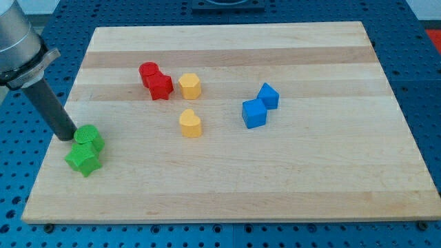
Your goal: Push the red circle above to the yellow heart
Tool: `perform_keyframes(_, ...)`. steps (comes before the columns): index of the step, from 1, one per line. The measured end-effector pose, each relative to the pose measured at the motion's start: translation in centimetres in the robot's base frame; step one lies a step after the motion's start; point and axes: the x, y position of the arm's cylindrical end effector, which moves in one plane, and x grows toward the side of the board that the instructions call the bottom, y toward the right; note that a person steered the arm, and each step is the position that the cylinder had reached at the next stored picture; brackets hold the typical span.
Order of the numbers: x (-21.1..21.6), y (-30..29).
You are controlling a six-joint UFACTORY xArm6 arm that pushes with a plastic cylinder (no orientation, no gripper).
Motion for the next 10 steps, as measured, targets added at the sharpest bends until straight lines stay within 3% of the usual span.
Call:
perform_keyframes(2, -0.8, 2.4)
perform_keyframes(4, -7.0, 7.6)
perform_keyframes(6, -11.5, 16.8)
perform_keyframes(7, -11.5, 21.7)
perform_keyframes(8, -8.4, 20.4)
perform_keyframes(9, -6.5, 13.5)
perform_keyframes(10, -10.0, 9.9)
